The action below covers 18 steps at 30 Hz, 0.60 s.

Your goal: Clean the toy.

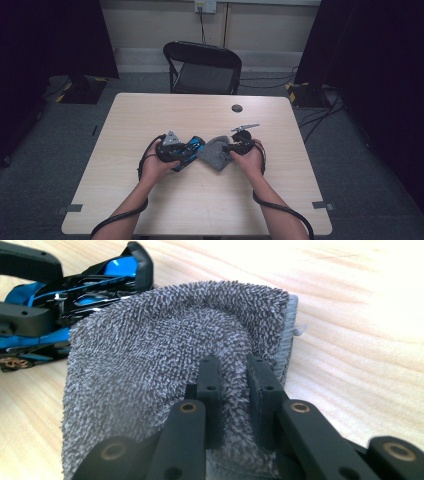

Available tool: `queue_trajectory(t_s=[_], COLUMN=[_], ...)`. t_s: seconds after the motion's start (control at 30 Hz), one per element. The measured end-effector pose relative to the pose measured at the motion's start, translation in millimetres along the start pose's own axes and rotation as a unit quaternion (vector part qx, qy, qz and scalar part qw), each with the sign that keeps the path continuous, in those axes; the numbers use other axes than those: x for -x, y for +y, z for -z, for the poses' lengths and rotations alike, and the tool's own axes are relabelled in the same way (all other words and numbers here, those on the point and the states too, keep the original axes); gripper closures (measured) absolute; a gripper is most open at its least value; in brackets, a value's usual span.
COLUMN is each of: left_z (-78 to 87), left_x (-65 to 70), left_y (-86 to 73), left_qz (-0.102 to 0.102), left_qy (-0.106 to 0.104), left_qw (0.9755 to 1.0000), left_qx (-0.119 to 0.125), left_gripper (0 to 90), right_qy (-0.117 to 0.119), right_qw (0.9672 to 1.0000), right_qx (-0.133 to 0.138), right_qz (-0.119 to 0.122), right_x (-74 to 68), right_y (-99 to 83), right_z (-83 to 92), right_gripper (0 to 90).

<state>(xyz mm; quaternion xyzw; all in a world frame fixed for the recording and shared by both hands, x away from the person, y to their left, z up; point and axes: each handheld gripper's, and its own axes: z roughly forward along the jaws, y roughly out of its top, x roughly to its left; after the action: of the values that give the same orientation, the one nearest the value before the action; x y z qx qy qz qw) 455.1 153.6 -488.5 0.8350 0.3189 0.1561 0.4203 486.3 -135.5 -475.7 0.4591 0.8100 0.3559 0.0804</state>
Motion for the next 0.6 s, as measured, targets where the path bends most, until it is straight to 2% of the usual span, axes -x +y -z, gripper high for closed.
queue_trajectory(t_s=[0.4,0.6], left_z=[-0.1,0.0], left_x=[-0.5,-0.4], left_y=[-0.1,-0.2], left_qz=[0.003,0.003], left_qy=[-0.002,-0.002], left_qw=[1.0,1.0], left_qx=[0.0,0.001], left_gripper=[51.5,51.5], right_qy=[-0.013,-0.027], right_qw=[0.9999,0.9995], right_qx=[0.001,0.005], right_qz=[-0.009,-0.014], right_x=[10.2,16.6], right_y=[3.5,3.2], right_z=[0.8,4.8], right_gripper=[78.7,78.8])
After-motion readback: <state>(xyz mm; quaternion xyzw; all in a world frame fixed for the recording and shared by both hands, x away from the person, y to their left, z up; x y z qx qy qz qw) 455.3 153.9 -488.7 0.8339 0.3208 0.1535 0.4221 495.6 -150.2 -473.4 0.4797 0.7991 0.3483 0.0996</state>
